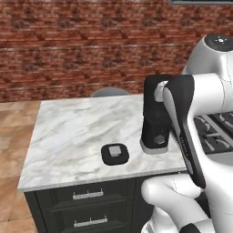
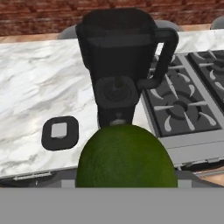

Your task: Grab the lemon wedge and lime from the fridge, place them in the blender, close the lid, and turn on the blender to create a marinade.

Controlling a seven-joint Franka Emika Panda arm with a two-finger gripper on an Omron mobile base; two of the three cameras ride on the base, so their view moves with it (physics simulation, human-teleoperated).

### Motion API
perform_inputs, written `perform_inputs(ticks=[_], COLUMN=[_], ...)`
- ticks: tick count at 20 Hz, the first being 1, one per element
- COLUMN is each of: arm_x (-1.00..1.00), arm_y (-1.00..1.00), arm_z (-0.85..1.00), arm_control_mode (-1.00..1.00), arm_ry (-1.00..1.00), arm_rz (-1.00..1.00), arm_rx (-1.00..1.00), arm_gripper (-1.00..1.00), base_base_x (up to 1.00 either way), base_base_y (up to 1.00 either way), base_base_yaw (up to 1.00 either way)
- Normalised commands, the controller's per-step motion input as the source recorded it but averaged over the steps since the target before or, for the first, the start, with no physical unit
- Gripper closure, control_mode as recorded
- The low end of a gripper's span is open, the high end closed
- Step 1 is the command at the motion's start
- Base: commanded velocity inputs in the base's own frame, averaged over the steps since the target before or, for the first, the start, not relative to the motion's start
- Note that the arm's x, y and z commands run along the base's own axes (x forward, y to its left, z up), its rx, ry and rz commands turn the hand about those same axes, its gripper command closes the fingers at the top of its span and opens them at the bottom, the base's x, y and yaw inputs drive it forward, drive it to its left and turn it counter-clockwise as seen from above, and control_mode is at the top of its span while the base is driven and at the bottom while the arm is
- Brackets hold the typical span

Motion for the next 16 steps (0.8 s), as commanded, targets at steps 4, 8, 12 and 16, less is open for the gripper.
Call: perform_inputs(ticks=[4, 8, 12, 16], arm_x=[0.0, 0.0, 0.0, 0.18], arm_y=[0.0, 0.0, 0.0, 0.0], arm_z=[0.0, 0.0, 0.0, 0.41], arm_control_mode=[1.0, 1.0, 1.0, -1.0], arm_ry=[0.0, 0.0, 0.0, 0.0], arm_rz=[0.0, 0.0, 0.0, 0.0], arm_rx=[0.0, 0.0, 0.0, 0.04], arm_gripper=[1.0, 1.0, 1.0, 1.0], base_base_x=[0.0, 0.02, 0.18, 0.0], base_base_y=[-0.43, -0.27, -0.02, 0.0], base_base_yaw=[0.0, 0.0, 0.0, 0.0])
